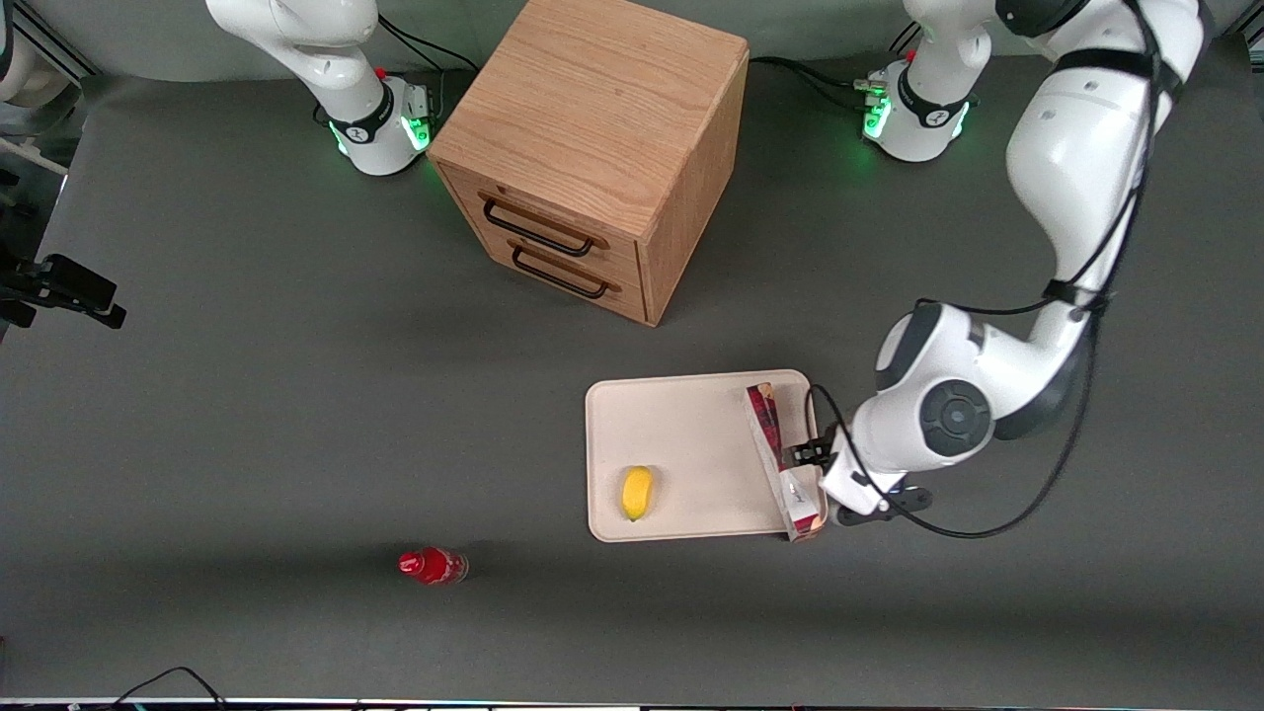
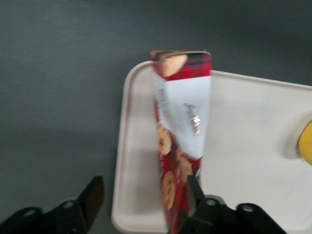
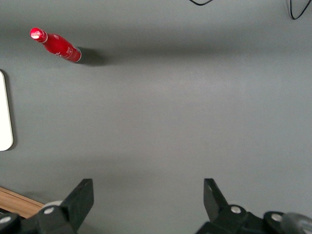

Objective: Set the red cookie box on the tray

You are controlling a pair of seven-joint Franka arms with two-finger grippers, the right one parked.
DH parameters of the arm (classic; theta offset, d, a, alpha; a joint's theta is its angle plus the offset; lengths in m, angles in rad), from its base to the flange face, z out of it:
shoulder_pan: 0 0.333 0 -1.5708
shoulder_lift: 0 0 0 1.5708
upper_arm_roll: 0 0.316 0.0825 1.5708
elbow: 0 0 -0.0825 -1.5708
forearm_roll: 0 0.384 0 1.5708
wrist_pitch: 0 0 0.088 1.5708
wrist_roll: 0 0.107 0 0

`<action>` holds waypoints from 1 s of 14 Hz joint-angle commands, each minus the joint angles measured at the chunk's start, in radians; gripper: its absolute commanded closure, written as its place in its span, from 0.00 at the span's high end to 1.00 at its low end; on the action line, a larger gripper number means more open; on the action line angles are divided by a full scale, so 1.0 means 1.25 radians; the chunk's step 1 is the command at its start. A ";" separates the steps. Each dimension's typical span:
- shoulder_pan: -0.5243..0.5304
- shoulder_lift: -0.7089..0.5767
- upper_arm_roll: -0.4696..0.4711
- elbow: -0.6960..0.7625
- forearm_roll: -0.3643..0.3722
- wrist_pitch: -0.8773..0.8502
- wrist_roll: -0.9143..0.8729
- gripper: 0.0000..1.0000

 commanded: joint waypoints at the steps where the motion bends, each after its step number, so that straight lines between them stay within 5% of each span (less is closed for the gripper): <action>1: 0.002 -0.068 0.007 0.097 -0.002 -0.210 0.030 1.00; 4: 0.064 -0.149 0.015 0.167 -0.003 -0.410 0.193 1.00; 8: 0.055 -0.323 0.236 0.176 -0.110 -0.562 0.447 1.00; 10: 0.032 -0.442 0.338 0.068 -0.138 -0.580 0.571 1.00; 14: 0.017 -0.577 0.361 -0.070 -0.150 -0.563 0.607 1.00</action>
